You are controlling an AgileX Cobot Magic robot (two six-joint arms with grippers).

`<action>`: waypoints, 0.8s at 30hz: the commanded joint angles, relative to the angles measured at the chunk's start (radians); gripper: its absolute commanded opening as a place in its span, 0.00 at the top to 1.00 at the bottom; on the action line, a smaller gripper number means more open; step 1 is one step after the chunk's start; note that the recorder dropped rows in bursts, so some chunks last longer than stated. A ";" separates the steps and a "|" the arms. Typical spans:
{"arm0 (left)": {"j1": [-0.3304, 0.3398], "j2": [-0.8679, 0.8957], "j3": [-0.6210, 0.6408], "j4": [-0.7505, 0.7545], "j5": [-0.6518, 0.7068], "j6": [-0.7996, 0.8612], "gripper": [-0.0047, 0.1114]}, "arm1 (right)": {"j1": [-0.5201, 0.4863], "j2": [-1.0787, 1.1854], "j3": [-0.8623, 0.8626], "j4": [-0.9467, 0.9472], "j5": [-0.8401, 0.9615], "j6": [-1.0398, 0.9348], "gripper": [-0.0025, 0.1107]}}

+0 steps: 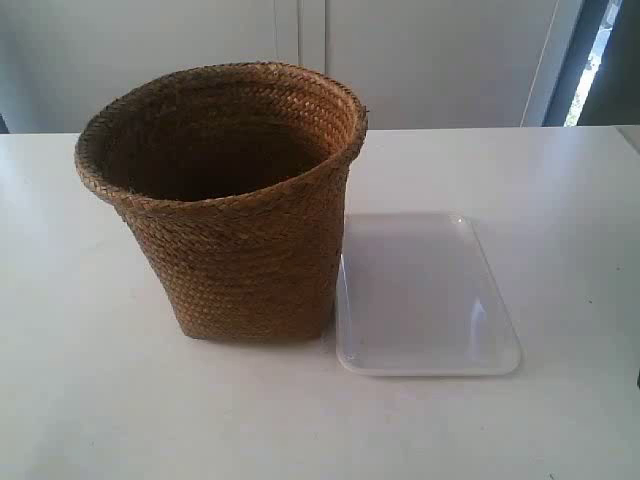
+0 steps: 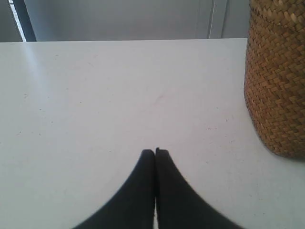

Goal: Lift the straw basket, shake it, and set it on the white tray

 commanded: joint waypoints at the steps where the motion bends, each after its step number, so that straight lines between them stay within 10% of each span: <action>1: -0.007 0.004 0.003 -0.006 0.002 -0.004 0.96 | -0.007 -0.007 0.002 -0.001 -0.012 0.002 0.98; 24: -0.007 0.004 0.003 -0.006 0.002 -0.004 0.96 | -0.007 -0.007 0.002 -0.033 -0.014 -0.019 0.98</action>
